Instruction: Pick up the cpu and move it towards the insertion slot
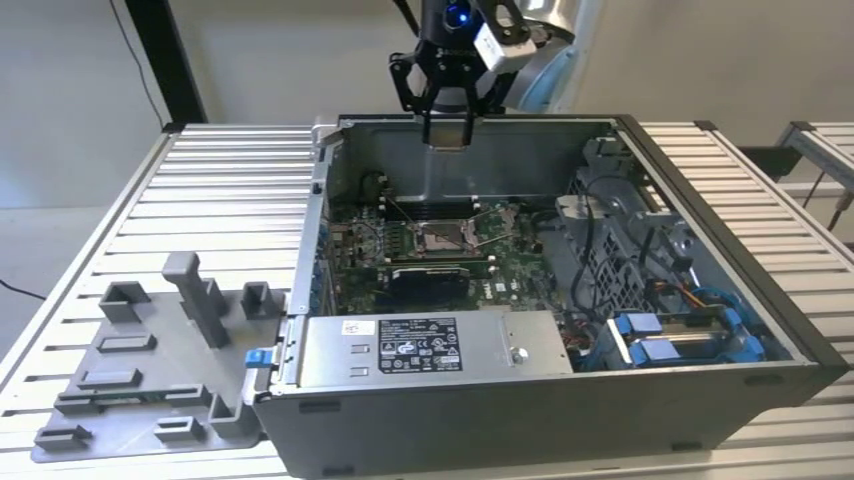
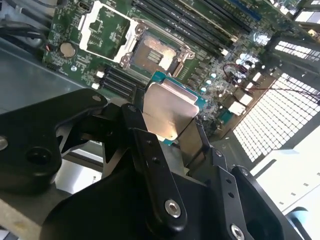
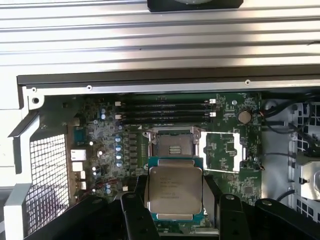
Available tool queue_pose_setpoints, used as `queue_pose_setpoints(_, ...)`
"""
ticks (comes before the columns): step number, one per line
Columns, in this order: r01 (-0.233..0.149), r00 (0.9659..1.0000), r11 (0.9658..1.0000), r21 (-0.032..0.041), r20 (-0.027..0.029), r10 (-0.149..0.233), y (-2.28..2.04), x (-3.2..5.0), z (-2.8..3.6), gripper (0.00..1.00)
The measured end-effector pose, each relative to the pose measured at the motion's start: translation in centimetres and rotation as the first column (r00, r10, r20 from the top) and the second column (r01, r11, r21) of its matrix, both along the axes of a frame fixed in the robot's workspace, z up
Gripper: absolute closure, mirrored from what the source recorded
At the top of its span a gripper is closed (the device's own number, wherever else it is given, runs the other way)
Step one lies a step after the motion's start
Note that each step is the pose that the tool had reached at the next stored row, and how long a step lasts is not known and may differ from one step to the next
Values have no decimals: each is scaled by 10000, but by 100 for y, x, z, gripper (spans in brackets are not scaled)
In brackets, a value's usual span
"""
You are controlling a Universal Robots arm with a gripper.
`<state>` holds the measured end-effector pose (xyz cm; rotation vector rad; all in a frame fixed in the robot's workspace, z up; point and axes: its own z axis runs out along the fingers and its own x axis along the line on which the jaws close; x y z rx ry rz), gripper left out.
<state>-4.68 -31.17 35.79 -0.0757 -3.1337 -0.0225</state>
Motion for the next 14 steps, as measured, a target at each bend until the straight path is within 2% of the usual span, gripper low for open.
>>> queue_pose_setpoints(5,0,10000,10000,1,0,0,43,72,-7,100)
queue_pose_setpoints(8,-1,10000,10000,0,0,1,54,128,-8,100)
queue_pose_setpoints(12,-18,10000,10000,2,4,18,61,136,-11,100)
queue_pose_setpoints(14,-266,9996,9996,0,4,266,61,136,-10,100)
